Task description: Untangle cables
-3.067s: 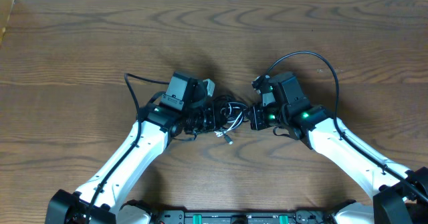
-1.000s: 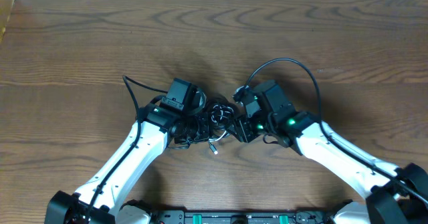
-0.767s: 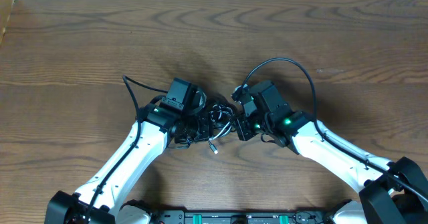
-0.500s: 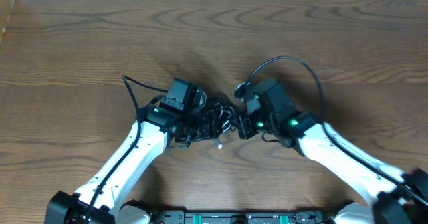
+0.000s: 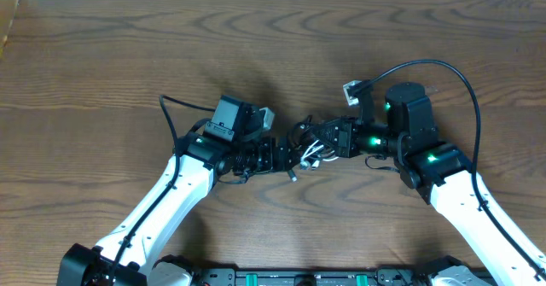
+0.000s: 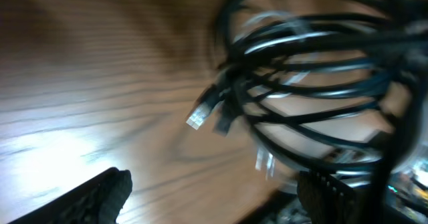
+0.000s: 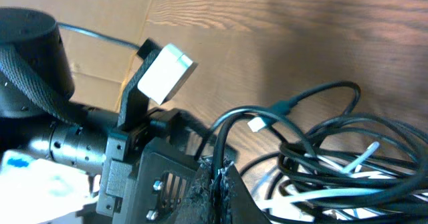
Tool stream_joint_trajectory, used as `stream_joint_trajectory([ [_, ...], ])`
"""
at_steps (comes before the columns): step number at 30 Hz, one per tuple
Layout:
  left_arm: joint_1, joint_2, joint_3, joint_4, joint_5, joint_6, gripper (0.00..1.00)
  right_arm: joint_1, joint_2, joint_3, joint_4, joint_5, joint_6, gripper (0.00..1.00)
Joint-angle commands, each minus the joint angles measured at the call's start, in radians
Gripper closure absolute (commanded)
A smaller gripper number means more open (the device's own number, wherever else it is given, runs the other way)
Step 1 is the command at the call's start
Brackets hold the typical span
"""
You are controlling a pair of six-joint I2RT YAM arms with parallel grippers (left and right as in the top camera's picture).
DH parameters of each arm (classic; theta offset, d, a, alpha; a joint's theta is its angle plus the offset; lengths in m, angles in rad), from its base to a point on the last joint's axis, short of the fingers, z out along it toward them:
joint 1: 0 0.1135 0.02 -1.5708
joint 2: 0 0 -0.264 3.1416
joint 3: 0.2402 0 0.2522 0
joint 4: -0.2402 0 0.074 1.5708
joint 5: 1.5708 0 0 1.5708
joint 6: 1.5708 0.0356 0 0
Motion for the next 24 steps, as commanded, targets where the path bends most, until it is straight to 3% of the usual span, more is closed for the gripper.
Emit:
stream_joint_trajectory([
  [1,0.005,-0.014,0.002,0.048,0.148,-0.129,0.15,-0.002,-0.006,-0.001,0.005,-0.073,0.027,0.99],
  [11,0.005,-0.014,0.002,0.167,0.140,-0.630,0.15,-0.004,-0.006,-0.001,0.009,-0.064,0.027,0.99],
  [19,0.056,-0.014,0.002,0.113,-0.164,-0.642,0.14,-0.030,-0.006,-0.001,-0.009,-0.066,0.027,0.99],
  [24,0.169,-0.014,0.002,0.059,-0.214,-0.641,0.10,-0.064,-0.006,-0.001,-0.045,-0.066,0.020,0.99],
])
